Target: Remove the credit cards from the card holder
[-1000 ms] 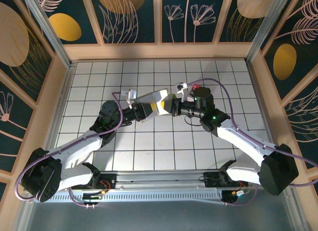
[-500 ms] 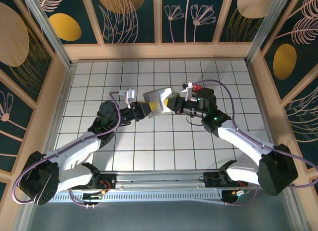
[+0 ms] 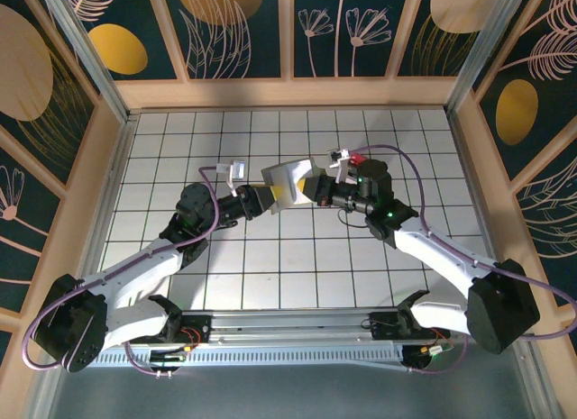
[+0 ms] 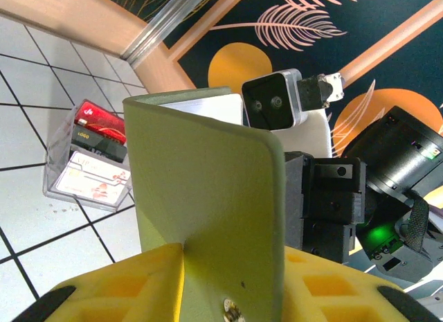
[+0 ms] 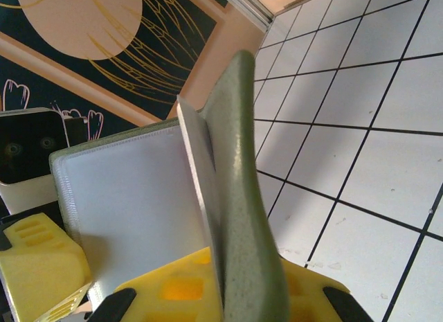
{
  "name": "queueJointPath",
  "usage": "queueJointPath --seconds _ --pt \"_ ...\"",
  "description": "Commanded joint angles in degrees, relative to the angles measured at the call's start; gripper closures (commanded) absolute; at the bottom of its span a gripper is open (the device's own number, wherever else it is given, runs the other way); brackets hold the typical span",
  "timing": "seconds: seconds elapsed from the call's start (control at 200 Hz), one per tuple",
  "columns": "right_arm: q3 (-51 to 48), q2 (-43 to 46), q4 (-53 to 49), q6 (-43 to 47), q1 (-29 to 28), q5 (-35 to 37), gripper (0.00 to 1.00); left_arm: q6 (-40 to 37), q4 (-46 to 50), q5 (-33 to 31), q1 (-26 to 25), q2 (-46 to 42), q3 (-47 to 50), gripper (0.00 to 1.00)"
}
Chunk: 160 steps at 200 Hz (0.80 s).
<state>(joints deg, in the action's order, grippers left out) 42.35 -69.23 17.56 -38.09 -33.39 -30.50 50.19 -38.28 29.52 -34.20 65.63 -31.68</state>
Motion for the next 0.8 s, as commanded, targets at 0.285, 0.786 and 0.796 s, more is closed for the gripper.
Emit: queueJointPath --seconds 0.285,0.786,0.796 --pt "-0.38 -1.43 4.76 -1.57 0.52 -2.23 1.00 -1.76 -0.74 0.50 -0.10 -1.52 -0.40 0.63" --pt "0.18 -1.08 5.90 -1.28 0.21 -4.30 1.00 -3.01 0.84 -0.84 -0.10 -0.41 -0.92 0.79" --pt "0.19 -1.08 5.84 -1.24 0.13 -4.30 1.00 -3.07 0.91 -0.92 -0.15 -0.41 -0.93 0.80"
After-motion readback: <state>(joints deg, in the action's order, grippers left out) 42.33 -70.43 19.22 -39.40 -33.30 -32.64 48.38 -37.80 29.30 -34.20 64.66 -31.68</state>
